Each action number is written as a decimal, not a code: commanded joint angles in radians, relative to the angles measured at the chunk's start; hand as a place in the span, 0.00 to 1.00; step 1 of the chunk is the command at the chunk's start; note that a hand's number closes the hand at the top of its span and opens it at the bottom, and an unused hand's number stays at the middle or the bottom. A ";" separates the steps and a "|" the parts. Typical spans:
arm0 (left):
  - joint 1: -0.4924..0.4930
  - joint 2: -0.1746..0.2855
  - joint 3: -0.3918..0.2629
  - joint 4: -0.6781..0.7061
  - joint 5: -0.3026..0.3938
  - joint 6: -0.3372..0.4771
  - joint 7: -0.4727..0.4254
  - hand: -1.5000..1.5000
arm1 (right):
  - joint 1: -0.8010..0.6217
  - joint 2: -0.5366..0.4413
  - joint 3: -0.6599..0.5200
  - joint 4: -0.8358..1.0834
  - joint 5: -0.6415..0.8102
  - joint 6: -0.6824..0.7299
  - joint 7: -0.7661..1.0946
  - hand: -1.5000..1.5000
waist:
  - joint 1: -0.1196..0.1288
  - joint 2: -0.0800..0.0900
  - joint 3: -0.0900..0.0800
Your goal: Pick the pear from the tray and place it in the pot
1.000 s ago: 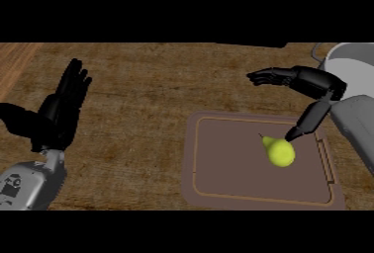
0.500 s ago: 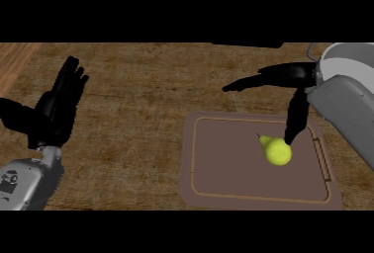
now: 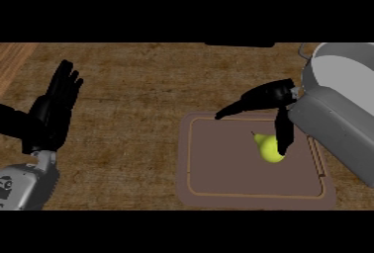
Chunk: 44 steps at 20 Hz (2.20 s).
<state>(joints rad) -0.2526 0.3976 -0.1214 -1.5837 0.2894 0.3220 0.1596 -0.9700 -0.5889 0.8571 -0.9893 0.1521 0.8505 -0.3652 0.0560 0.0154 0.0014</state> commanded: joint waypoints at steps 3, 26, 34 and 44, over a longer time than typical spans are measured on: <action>0.038 -0.001 0.007 -0.034 -0.007 -0.003 0.001 0.50 | -0.046 0.002 0.065 0.093 0.039 0.141 -0.207 0.00 | -0.007 -0.004 -0.001; 0.073 -0.038 0.038 -0.045 -0.039 -0.035 0.006 0.50 | -0.010 0.151 0.273 0.368 0.262 -0.184 -0.364 0.00 | -0.030 -0.010 -0.001; 0.036 -0.042 0.070 -0.008 -0.029 -0.052 0.006 0.50 | -0.028 0.158 0.339 0.373 0.308 -0.245 -0.508 1.00 | -0.029 -0.006 -0.001; 0.038 -0.042 0.067 -0.058 -0.057 -0.039 0.038 0.50 | 0.032 0.177 0.368 0.439 0.328 -0.380 -0.582 1.00 | -0.027 -0.007 -0.001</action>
<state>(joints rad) -0.2132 0.3541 -0.0577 -1.6227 0.2329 0.2875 0.1877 -0.9868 -0.4514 1.1889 -0.5909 0.4613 0.3887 -0.8291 0.0271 -0.0117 -0.0114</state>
